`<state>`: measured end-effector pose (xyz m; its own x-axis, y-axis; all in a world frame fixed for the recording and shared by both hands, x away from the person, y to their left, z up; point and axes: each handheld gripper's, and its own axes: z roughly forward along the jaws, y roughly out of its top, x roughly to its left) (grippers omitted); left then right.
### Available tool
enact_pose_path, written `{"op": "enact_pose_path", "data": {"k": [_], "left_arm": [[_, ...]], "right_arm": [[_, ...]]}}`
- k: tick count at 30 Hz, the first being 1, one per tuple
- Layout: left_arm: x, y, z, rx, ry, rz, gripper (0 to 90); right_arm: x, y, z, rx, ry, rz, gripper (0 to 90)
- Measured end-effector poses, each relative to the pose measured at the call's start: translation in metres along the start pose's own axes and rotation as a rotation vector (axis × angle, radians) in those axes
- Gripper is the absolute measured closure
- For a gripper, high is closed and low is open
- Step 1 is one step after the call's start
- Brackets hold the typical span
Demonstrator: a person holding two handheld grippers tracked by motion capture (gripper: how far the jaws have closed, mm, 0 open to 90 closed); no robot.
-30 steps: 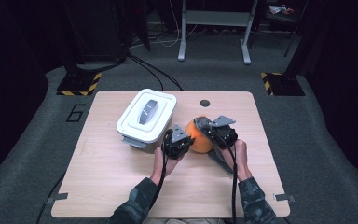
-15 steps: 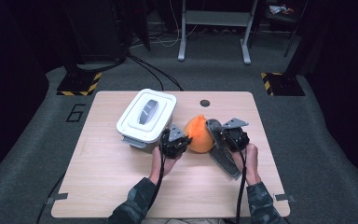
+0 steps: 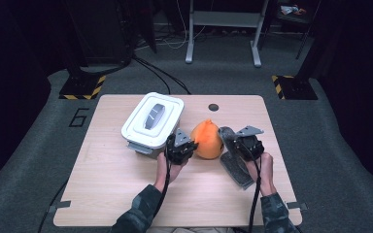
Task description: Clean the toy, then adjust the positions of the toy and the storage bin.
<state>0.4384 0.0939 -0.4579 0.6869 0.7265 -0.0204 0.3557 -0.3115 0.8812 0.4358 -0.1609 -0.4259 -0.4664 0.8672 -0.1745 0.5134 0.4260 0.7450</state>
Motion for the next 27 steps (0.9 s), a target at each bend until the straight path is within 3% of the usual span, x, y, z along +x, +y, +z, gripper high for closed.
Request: {"op": "enact_pose_path", "data": {"k": [5,6,13,14,16,19,22,27], "left_arm": [[0.002,0.0,0.0,0.006,0.003,0.001,84.1],[0.003,0.0,0.0,0.002,0.002,-0.004,84.1],[0.003,0.001,0.0,0.0,0.005,-0.002,84.1],[0.003,0.001,0.0,0.002,0.005,0.002,84.1],[0.003,0.001,0.0,0.001,0.004,-0.002,84.1],[0.004,0.001,0.0,0.009,0.001,-0.002,84.1],[0.004,0.0,0.0,0.003,0.005,-0.002,84.1],[0.004,0.0,0.0,0.003,0.006,-0.002,84.1]], "right_arm": [[0.001,-0.001,-0.005,-0.015,0.029,-0.001,84.2],[0.002,-0.003,-0.009,-0.024,0.061,0.014,84.2],[0.004,-0.011,-0.018,-0.027,0.125,0.03,84.3],[0.006,-0.014,-0.021,-0.02,0.145,0.012,84.3],[0.009,-0.018,-0.023,-0.019,0.171,0.018,84.2],[0.012,-0.021,-0.024,-0.009,0.179,0.01,84.2],[0.02,-0.029,-0.024,0.007,0.224,0.019,84.2],[0.027,-0.037,-0.023,0.023,0.257,0.01,84.2]]}}
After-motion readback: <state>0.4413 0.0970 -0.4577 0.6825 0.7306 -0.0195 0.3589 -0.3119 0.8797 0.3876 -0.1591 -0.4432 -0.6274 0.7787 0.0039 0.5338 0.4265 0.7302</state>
